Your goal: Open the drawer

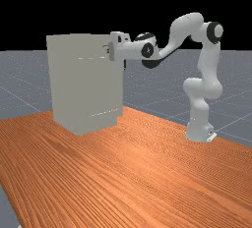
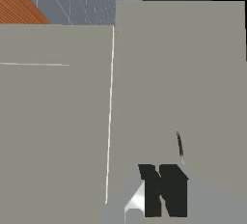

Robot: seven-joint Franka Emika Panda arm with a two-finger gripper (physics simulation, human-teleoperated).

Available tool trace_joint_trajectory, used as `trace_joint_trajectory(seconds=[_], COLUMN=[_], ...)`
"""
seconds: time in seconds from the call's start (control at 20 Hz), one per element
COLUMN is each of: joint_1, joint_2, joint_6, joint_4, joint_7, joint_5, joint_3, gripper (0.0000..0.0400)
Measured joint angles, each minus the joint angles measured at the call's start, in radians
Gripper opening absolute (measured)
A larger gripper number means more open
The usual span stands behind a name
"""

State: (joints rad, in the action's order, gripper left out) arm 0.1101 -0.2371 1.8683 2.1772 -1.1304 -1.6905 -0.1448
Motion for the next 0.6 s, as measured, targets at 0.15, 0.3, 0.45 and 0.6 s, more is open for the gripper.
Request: trace_joint_trajectory(seconds=[0.15, 0.3, 0.45, 0.6], joint_1=[0.001, -0.007, -0.013, -0.007], joint_2=[-0.007, -0.022, -0.029, 0.005], joint_6=[-0.069, -0.083, -0.078, -0.200], joint_4=[0.018, 0.041, 0.051, 0.030], joint_7=[-0.043, -0.072, -0.094, -0.098], joint_5=[-0.028, -0.049, -0.059, -0.032], joint_3=[0.041, 0.074, 0.102, 0.149], gripper=[0.0021, 0.0021, 0.0021, 0.0021])
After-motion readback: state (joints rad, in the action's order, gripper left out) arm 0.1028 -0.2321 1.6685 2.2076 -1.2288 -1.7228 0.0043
